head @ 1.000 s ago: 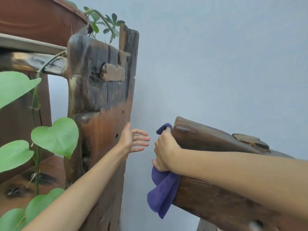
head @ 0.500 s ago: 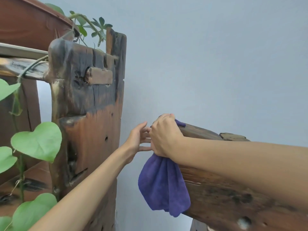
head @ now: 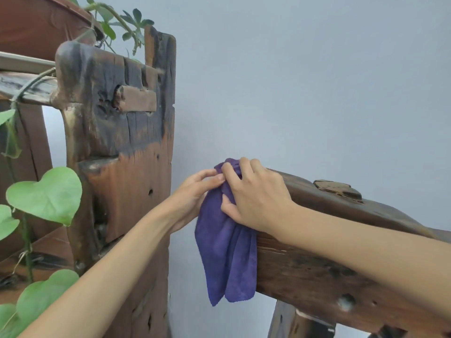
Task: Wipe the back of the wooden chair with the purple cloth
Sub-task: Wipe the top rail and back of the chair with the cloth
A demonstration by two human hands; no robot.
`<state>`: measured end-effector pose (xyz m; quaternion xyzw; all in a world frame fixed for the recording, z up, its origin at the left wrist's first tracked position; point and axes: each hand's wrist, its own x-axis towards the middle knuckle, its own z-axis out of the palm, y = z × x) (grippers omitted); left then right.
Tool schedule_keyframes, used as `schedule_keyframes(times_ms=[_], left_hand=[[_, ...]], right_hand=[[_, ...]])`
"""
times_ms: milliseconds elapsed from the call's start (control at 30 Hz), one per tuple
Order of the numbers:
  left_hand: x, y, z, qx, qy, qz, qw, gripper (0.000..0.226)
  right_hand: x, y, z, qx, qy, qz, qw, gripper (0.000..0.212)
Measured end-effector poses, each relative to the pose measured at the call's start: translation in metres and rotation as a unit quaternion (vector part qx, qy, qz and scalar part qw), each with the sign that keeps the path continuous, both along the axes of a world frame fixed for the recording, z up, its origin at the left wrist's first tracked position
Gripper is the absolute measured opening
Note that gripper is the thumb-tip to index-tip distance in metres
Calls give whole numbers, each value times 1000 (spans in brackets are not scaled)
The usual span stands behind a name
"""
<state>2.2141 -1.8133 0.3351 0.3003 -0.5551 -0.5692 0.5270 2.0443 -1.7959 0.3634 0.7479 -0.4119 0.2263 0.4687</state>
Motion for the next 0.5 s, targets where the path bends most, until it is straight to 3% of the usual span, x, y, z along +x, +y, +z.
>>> schedule_keyframes(times_ms=[67,133,200,267,300,400,500], left_hand=[[-10,12,8,-31,-52,43,997,54],[-23,20,12,-127,-146,147,970,51],[-43,25,15,-299,-228,236,896,38],[-68,24,16,-436,-305,243,811,27],[-83,24,18,-462,-331,229,790,25],[-128,24,23,-463,-346,198,792,26],[-167,23,29,-458,-348,144,805,33]], right_hand=[[-17,6,-5,0,-11,37,999,51],[-39,11,-11,12,-13,59,998,50],[-67,19,-15,43,-21,47,998,49],[-98,26,-17,91,-35,27,995,52],[-114,31,-18,112,-41,18,993,53],[-163,42,-15,185,-68,21,980,53],[-204,55,-10,294,-155,41,942,47]])
